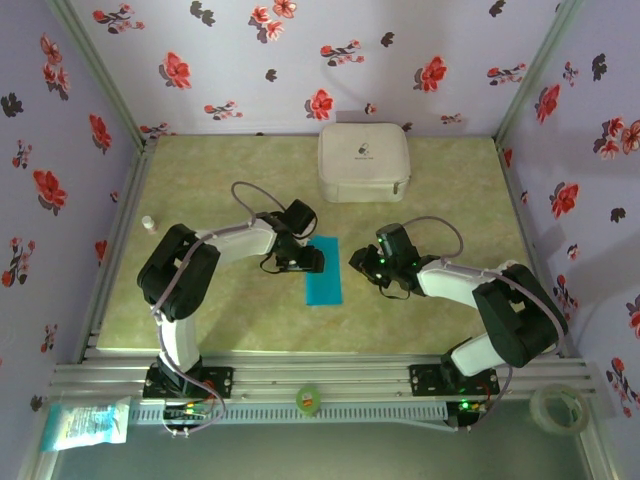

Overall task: Fold a paper plane with a square sheet of paper (pick it up from the middle)
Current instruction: Hold the square sheet of paper at the center of the table.

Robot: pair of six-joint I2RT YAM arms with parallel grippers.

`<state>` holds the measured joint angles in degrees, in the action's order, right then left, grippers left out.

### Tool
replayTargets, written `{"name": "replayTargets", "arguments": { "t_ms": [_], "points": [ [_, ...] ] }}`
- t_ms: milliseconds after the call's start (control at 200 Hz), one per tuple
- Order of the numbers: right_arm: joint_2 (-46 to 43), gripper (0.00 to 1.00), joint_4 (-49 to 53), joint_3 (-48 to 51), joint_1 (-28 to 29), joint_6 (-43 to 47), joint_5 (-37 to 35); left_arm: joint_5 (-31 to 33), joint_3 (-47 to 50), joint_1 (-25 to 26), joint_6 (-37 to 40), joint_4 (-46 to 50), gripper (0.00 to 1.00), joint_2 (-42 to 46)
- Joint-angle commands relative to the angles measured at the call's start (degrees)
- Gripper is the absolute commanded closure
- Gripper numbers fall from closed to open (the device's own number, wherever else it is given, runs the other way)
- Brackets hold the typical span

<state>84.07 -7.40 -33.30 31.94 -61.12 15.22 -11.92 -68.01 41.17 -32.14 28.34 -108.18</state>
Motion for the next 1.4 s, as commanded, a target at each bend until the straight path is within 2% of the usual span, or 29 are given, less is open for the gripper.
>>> {"name": "replayTargets", "arguments": {
  "t_ms": [0, 415, 1025, 1395],
  "points": [
    [0.0, 0.68, 1.0, -1.6, 0.5, 0.6, -0.6, 0.8, 1.6, 1.3, 2.1, -0.3, 0.41, -5.7],
    [0.1, 0.68, 1.1, -1.7, 0.6, 0.7, -0.5, 2.7, 2.2, 1.3, -1.6, -0.6, 0.42, -5.6],
    [-0.2, 0.68, 0.9, -2.0, 0.8, 1.1, -0.1, 3.0, 1.6, 1.3, -1.1, 0.1, 0.42, -5.8],
    [2.0, 0.87, 4.1, -7.0, 3.0, 6.3, 2.8, 2.9, 1.6, 1.3, -1.1, 0.2, 0.42, -5.7]
  ]
}}
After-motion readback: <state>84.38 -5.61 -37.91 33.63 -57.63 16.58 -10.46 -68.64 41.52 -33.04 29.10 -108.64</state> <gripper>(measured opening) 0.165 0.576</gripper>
